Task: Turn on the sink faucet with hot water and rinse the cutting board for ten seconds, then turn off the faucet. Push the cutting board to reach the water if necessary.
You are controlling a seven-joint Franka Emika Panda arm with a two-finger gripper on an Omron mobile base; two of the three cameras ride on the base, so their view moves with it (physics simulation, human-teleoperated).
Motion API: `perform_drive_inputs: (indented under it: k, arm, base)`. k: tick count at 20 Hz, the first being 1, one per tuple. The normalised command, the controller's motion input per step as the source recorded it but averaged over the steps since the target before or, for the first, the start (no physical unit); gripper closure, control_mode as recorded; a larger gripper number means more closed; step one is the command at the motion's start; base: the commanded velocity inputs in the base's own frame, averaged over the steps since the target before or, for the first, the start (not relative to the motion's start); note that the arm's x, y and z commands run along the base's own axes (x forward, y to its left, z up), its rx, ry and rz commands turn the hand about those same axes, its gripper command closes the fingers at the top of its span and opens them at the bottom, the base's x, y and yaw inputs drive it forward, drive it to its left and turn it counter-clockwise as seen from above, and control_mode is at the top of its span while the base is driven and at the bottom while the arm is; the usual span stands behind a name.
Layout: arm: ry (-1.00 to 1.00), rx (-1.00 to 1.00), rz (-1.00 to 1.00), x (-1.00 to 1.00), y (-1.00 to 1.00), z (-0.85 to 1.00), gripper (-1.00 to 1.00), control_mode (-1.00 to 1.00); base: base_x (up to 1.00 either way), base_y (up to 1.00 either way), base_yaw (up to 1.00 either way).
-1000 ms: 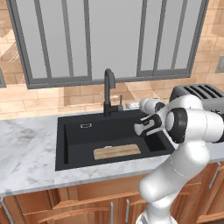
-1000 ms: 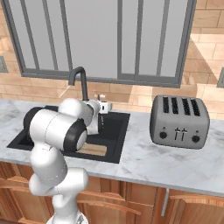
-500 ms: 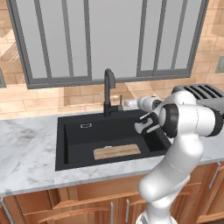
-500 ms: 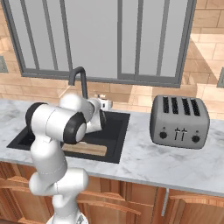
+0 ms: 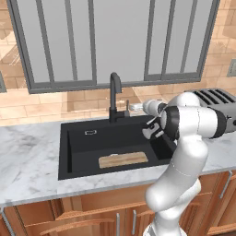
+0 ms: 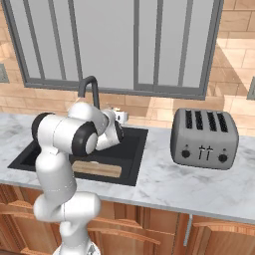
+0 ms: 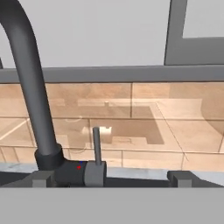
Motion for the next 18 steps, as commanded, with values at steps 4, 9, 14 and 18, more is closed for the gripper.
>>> perform_drive_inputs:
  k: [4,9,14,18]
  arm:
    - [0.0,0.0,0.0,0.11,0.04,-0.16,-1.0,-1.0]
    - [0.0,0.0,0.0,0.08,0.05,-0.17,-1.0,-1.0]
    - [0.0,0.0,0.0,0.09,0.07,-0.13,-1.0,-1.0]
    - [0.0,0.0,0.0,0.08,0.07,0.0,-1.0,-1.0]
  base:
    - [0.0,0.0,0.0]
    - [0.0,0.0,0.0]
    - [0.0,0.0,0.0]
    - [0.0,0.0,0.0]
